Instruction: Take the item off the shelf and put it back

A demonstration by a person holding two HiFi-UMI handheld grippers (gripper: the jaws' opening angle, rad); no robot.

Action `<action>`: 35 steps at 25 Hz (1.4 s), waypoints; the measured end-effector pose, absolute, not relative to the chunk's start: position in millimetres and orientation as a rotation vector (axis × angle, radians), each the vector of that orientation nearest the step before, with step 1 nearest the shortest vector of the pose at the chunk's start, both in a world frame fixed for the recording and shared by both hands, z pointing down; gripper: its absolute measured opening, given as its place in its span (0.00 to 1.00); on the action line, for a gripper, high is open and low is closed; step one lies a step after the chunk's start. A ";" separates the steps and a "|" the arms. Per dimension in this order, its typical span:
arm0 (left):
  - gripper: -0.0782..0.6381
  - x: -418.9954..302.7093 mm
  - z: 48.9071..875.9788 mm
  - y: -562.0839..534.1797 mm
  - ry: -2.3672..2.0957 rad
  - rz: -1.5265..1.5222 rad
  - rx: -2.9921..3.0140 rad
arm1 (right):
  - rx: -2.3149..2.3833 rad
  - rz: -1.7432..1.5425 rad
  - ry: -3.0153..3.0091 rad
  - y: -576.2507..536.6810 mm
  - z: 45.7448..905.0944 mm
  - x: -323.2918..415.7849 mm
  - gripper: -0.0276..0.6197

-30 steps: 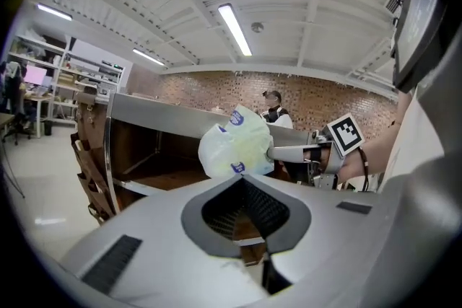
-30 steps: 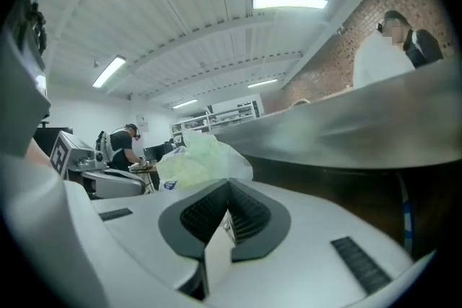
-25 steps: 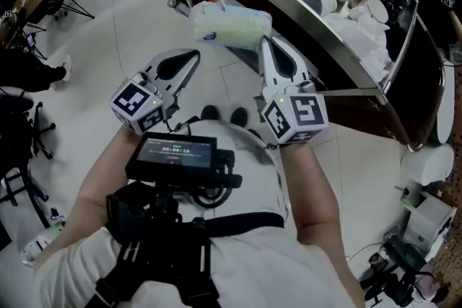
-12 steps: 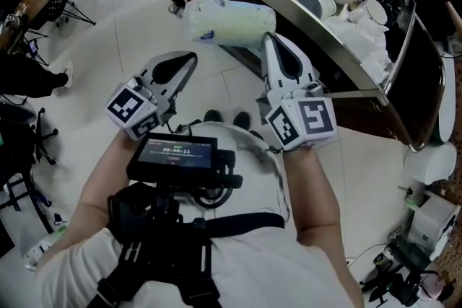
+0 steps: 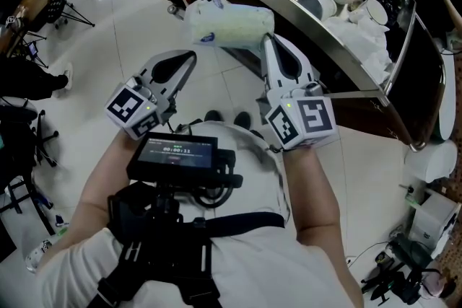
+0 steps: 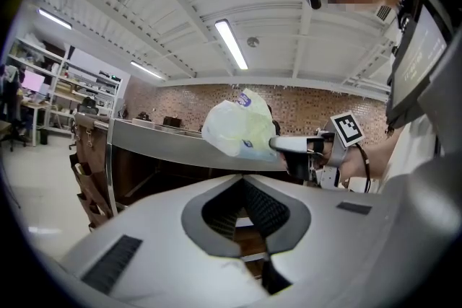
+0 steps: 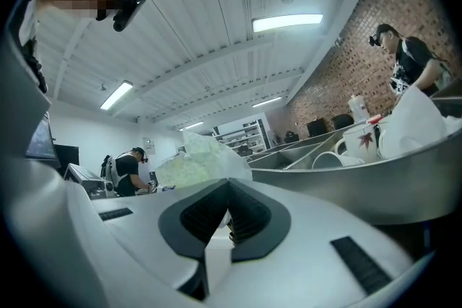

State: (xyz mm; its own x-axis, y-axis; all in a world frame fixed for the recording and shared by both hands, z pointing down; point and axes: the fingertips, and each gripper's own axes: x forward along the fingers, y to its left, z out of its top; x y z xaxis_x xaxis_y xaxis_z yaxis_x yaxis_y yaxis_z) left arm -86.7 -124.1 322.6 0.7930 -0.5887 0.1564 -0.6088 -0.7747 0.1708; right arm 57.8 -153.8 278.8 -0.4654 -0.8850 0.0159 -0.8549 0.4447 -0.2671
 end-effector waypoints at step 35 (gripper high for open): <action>0.12 -79.4 317.4 -123.0 -0.904 0.084 2.777 | -1.571 -0.377 2.553 -152.0 284.3 60.6 0.05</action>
